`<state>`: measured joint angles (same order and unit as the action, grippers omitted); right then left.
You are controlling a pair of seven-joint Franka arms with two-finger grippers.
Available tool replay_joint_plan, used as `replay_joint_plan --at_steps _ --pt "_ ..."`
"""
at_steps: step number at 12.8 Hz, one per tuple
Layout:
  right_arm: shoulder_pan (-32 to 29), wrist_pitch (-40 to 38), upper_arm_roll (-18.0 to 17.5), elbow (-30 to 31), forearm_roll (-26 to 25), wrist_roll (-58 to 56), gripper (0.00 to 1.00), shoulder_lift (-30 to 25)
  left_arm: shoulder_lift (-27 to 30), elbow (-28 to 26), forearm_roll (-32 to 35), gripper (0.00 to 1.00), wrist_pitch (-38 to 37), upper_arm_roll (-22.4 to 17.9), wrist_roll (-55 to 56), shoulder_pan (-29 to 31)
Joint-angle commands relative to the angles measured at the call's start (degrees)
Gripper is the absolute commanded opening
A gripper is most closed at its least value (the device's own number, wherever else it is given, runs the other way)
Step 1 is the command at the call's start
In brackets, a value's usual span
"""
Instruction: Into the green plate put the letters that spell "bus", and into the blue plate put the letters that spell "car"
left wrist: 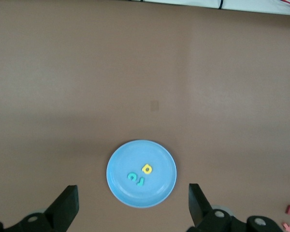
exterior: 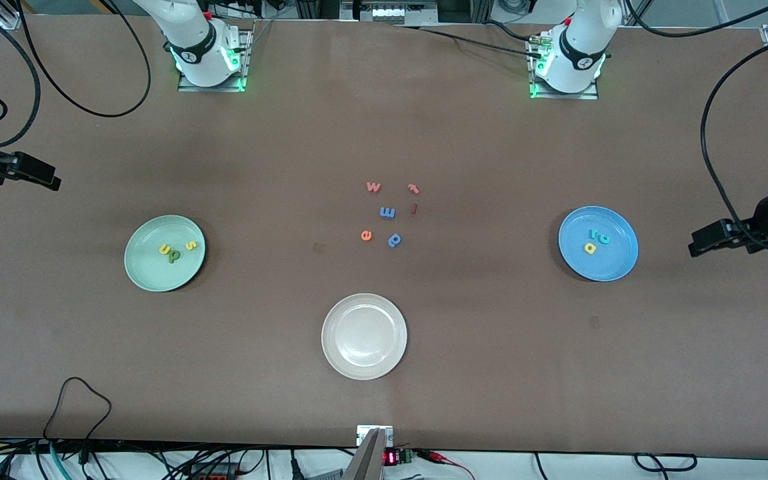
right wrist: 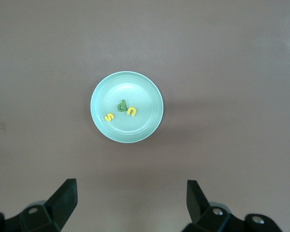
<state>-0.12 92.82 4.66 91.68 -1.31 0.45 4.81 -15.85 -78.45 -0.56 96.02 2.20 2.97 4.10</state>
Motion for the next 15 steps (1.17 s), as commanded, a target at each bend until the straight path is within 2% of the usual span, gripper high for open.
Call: replay_joint_plan --at_steps 1,5,9,15 --pt "-0.85 -1.24 -0.62 -1.24 0.96 -0.72 1.00 0.38 6.08 -8.19 -1.11 1.00 0.57 -1.23 -0.69 -0.68" --pt "-1.02 -1.15 -0.62 -1.24 0.96 -0.72 1.00 0.38 10.39 -12.68 -1.02 1.00 0.66 -1.14 -0.69 -0.68" --pt "-0.85 -1.15 -0.62 -1.24 0.87 -0.72 1.00 0.38 15.83 -20.41 -0.14 1.00 3.64 -0.97 -0.77 -1.20" --pt "-0.85 -1.24 -0.62 -1.24 0.96 -0.72 1.00 0.38 16.99 -20.87 -0.14 1.00 1.10 -0.97 -1.21 -1.12"
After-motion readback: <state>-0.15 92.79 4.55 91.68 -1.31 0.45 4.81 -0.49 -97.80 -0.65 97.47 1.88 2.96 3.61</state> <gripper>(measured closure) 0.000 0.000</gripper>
